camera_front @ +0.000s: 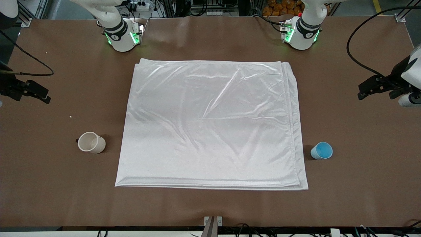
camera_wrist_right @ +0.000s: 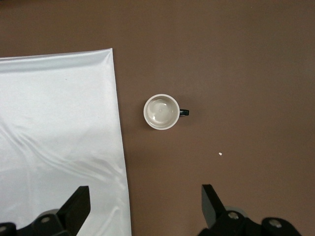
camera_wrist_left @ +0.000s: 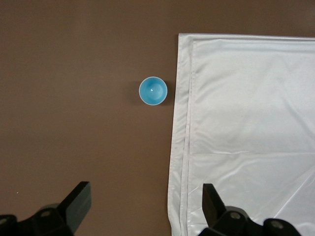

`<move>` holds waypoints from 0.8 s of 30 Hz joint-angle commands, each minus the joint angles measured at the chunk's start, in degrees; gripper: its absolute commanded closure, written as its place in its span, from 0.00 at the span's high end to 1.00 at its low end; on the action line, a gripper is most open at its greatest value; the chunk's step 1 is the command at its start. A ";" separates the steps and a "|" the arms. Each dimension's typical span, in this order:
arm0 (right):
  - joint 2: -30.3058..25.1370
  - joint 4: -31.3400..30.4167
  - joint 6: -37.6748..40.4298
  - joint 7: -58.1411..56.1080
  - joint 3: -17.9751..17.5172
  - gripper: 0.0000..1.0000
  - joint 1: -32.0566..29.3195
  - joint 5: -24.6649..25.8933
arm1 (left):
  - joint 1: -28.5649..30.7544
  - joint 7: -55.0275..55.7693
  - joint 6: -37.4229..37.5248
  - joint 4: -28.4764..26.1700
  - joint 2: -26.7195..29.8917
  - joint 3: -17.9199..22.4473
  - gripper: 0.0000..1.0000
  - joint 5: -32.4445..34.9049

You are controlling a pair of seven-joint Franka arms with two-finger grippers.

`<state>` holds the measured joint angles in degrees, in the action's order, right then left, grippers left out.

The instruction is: Place blue cup into white mug on cloth

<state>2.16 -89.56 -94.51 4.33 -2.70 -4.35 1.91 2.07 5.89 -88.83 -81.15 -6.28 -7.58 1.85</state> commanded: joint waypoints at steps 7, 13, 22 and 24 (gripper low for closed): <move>0.04 -0.18 0.20 -0.19 -0.11 1.00 -0.49 -0.24 | 1.62 -0.96 -3.01 -2.08 -1.89 -0.24 1.00 1.14; 0.13 -1.93 -0.59 -3.53 -0.03 1.00 -1.36 -0.24 | 2.06 -0.96 -5.38 -3.67 -3.04 -0.24 1.00 1.14; 0.13 -7.12 -4.81 -10.12 -0.03 1.00 -1.54 -0.24 | 2.06 -1.05 -11.53 -7.27 -4.53 -0.15 1.00 1.22; 0.30 -8.26 -6.21 -12.31 0.06 1.00 -1.80 -0.15 | 2.24 -1.14 -12.59 -7.80 -5.32 -0.15 1.00 1.57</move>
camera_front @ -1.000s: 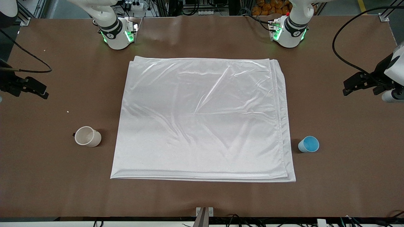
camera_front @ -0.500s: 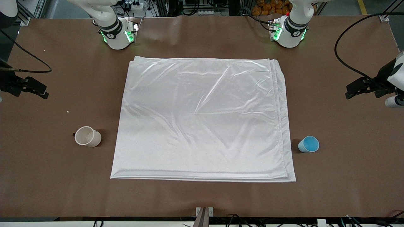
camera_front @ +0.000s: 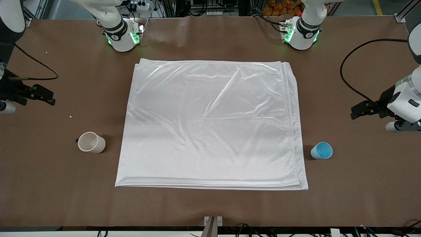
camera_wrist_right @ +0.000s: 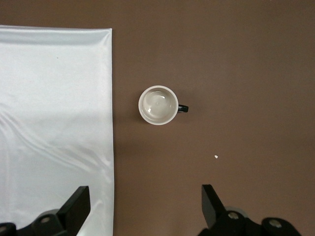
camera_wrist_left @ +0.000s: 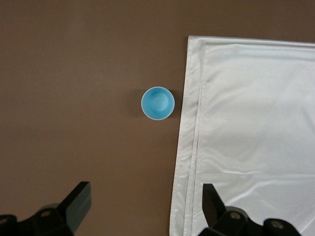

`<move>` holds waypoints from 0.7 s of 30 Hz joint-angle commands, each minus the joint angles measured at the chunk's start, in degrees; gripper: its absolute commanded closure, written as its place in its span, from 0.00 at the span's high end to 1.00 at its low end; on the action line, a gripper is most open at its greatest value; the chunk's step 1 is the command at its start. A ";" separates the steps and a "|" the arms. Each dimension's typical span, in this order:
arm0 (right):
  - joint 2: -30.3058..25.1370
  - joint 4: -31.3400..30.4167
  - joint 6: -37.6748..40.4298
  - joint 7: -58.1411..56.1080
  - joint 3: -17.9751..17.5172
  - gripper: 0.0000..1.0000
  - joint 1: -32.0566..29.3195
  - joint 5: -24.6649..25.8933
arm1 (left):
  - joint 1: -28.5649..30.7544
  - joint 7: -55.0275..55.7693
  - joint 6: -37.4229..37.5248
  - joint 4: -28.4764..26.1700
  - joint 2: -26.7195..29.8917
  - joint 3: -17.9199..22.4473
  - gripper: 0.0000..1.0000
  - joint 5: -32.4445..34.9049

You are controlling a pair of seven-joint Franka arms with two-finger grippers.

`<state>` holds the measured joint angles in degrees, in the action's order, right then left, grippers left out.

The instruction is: Place blue cup into white mug on cloth

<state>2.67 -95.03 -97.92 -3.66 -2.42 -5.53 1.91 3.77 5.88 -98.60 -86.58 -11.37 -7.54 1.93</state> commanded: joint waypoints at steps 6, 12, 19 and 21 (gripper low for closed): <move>-0.21 -7.45 -8.68 -13.38 -0.21 1.00 -2.72 -0.06 | 0.36 -1.14 -5.72 -3.33 -2.34 -0.37 1.00 6.59; 1.72 -8.24 -11.05 -21.11 -0.21 1.00 -4.39 -0.06 | 0.71 -1.14 -12.57 -7.98 -2.87 -0.37 1.00 6.86; 5.42 -8.24 -14.57 -31.75 -0.21 1.00 -7.56 -0.24 | 2.12 -1.14 -20.22 -11.59 -5.33 -0.46 1.00 6.86; 6.38 -8.24 -15.10 -33.69 -0.21 1.00 -8.09 -0.24 | 2.29 -1.14 -21.19 -11.51 -6.64 -0.46 1.00 6.77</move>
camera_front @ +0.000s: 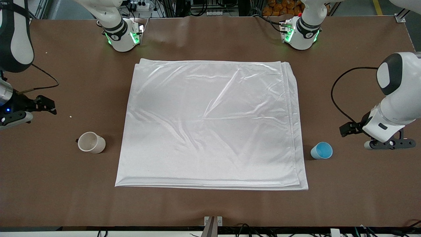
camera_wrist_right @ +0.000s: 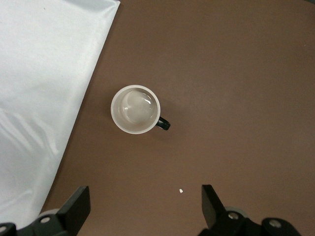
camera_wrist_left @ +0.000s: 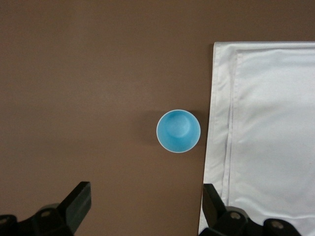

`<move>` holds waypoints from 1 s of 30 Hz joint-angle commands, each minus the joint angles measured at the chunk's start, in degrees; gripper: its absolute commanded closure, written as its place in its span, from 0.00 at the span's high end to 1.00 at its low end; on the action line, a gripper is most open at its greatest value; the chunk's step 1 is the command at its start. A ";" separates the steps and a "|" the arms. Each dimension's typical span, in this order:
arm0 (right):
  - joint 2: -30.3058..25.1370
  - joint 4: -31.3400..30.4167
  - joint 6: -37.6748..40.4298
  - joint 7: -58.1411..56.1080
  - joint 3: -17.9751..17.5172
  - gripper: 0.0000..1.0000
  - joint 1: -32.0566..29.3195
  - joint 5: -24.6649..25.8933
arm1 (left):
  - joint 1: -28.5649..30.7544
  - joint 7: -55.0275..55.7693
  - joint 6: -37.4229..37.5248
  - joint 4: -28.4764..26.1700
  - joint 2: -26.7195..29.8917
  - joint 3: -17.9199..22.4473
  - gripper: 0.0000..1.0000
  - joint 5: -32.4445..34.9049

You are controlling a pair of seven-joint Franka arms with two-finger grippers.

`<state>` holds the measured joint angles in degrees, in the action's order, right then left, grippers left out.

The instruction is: Place blue cup into white mug on cloth

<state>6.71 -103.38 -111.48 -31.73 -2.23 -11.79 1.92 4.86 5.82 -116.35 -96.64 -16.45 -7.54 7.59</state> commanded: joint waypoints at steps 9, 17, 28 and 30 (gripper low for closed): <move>7.61 0.11 -6.64 -19.67 -0.50 1.00 -5.17 -0.43 | 1.47 -0.28 -9.51 -1.01 -7.72 -0.46 1.00 0.49; 11.39 0.03 -11.12 -27.32 -0.41 1.00 -6.14 -0.43 | 1.82 0.33 -13.19 -0.74 -11.58 -0.46 1.00 0.23; 16.05 -0.59 -13.41 -34.18 -0.50 1.00 -5.09 -0.25 | 1.82 1.03 -15.22 -0.74 -15.54 -0.46 1.00 0.23; 16.76 -0.59 -13.85 -35.85 -0.50 1.00 -4.30 0.01 | 1.91 0.95 -15.31 -0.74 -15.98 -0.46 1.00 0.31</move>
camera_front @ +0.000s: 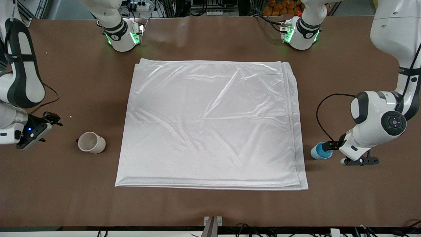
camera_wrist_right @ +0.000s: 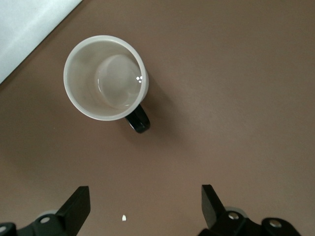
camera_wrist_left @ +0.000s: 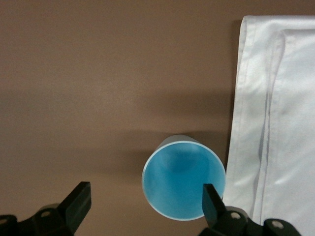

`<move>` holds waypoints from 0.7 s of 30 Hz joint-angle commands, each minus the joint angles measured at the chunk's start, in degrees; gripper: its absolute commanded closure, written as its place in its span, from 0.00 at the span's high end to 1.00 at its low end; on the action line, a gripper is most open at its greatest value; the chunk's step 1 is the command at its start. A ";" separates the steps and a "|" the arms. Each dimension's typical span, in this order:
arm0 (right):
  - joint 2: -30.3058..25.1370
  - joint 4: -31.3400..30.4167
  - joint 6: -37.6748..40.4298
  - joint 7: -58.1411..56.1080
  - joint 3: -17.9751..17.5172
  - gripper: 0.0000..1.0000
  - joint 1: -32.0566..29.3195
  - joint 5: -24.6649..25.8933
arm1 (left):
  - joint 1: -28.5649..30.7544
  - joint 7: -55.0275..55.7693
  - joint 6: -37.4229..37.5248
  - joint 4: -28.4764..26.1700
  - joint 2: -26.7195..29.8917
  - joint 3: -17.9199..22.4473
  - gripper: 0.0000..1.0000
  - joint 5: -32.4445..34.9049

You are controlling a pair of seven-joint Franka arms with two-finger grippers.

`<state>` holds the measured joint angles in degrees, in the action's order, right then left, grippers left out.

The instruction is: Place blue cup into white mug on cloth

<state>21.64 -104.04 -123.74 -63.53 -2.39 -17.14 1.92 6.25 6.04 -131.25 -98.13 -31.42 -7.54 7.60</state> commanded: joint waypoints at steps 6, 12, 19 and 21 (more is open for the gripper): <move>2.61 0.15 -1.60 -7.04 -0.33 1.00 2.63 0.36 | 1.57 0.20 -0.32 0.66 -1.63 -0.45 1.00 0.40; 4.55 0.15 -4.14 -13.37 -0.33 1.00 3.51 0.45 | 1.57 0.20 -0.41 0.75 -2.77 -0.45 1.00 0.31; 5.87 0.15 -5.81 -20.31 -0.33 1.00 3.69 1.68 | 1.22 0.56 -0.85 0.92 -3.82 -0.45 0.98 0.40; 6.13 0.15 -6.78 -22.68 -0.33 1.00 3.69 2.12 | 1.31 0.56 -0.85 1.45 -4.00 -0.45 0.95 0.40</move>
<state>26.73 -104.17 -128.70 -80.60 -2.62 -13.31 2.42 7.44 6.03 -131.59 -98.08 -34.42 -7.70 7.60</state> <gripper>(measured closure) 0.000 0.013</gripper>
